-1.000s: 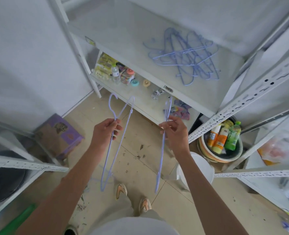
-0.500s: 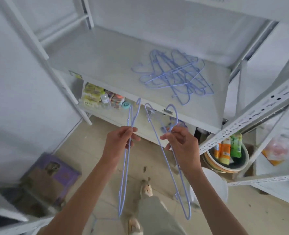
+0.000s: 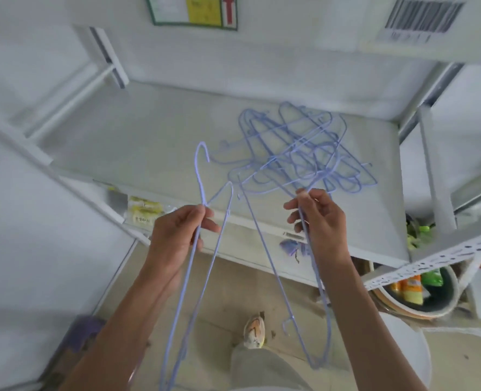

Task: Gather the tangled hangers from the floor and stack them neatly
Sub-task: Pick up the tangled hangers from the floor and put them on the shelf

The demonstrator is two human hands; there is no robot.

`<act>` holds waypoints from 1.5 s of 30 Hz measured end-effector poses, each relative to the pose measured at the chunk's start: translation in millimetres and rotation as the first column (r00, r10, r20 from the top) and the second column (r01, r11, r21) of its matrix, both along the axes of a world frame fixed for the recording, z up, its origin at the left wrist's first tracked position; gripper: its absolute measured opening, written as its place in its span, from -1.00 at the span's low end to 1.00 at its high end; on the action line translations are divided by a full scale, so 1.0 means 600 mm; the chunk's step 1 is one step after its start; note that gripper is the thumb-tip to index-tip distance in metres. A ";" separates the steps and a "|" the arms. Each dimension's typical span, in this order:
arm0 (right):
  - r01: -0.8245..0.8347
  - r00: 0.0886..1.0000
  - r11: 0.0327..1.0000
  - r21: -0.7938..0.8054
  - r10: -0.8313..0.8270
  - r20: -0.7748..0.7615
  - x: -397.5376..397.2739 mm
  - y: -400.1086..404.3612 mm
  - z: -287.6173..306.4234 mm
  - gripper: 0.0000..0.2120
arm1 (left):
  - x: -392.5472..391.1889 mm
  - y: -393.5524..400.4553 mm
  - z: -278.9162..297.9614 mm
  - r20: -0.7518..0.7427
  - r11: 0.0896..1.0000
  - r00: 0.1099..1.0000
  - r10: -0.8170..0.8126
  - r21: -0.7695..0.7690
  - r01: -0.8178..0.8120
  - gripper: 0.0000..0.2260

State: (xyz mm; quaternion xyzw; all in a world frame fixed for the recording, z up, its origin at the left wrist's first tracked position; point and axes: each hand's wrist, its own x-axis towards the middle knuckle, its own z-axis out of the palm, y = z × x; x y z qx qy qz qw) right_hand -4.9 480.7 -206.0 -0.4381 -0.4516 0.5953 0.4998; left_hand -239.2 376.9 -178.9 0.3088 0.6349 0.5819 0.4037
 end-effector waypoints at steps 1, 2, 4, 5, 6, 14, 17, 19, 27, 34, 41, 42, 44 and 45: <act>0.016 1.000 1.000 0.009 -0.015 -0.020 -0.001 0.019 -0.003 -0.87 | -0.013 0.010 0.012 0.001 1.000 1.000 0.001 0.012 -0.001 -0.81; 0.036 0.999 0.999 0.021 -0.035 -0.034 -0.001 0.038 -0.008 -0.88 | -0.023 0.020 0.023 -0.017 1.000 1.000 -0.010 0.024 0.010 -0.81; 0.107 0.994 0.994 0.016 -0.106 -0.033 -0.002 0.072 -0.024 -0.87 | -0.034 0.049 0.037 -0.087 0.998 0.995 -0.052 0.034 0.055 -0.81; 0.151 0.988 0.989 -0.009 -0.151 -0.037 -0.004 0.086 -0.034 -0.87 | -0.036 0.066 0.040 -0.122 0.996 0.990 -0.071 0.037 0.076 -0.81; 0.193 0.979 0.980 -0.047 -0.196 -0.062 -0.006 0.100 -0.044 -0.88 | -0.036 0.085 0.040 -0.150 0.995 0.985 -0.083 0.038 0.090 -0.80; 0.306 0.787 0.865 -0.398 -0.465 -0.406 -0.033 0.212 -0.115 -0.82 | -0.020 0.278 -0.031 -0.305 0.975 0.926 -0.220 -0.047 0.216 -0.75; 0.337 0.680 0.827 -0.450 -0.545 -0.491 -0.038 0.243 -0.126 -0.83 | -0.003 0.351 -0.052 -0.283 0.972 0.931 -0.233 -0.090 0.216 -0.75; 0.349 0.677 0.826 -0.443 -0.549 -0.489 -0.047 0.255 -0.130 -0.86 | 0.005 0.392 -0.062 -0.223 0.968 0.944 -0.242 -0.124 0.218 -0.77; 0.224 0.847 0.882 -0.415 -0.387 -0.366 -0.029 0.267 -0.121 -0.83 | 0.021 0.511 -0.072 -0.146 0.968 0.969 -0.198 -0.182 0.170 -0.73; 0.398 0.800 0.726 -0.561 -0.574 -0.176 0.022 0.224 -0.126 -0.68 | 0.039 0.564 -0.062 0.167 0.849 0.926 -0.338 -0.370 0.377 -0.47; 0.227 0.606 0.973 0.041 -0.174 0.776 -0.035 0.197 -0.115 -0.44 | -0.009 0.520 -0.093 0.125 0.852 0.904 -0.409 -0.302 0.427 -0.57; 0.124 0.540 0.990 0.067 -0.124 0.832 -0.050 0.199 -0.109 -0.41 | -0.021 0.501 -0.096 0.029 0.866 0.911 -0.411 -0.300 0.400 -0.61; -0.051 0.418 0.992 0.113 -0.082 0.905 -0.075 0.210 -0.094 -0.39 | -0.050 0.452 -0.108 -0.292 0.857 0.824 -0.486 -0.346 0.383 -0.64; -0.123 0.366 0.982 0.146 -0.091 0.926 -0.085 0.217 -0.090 -0.39 | -0.068 0.420 -0.119 -0.451 0.849 0.727 -0.518 -0.373 0.374 -0.61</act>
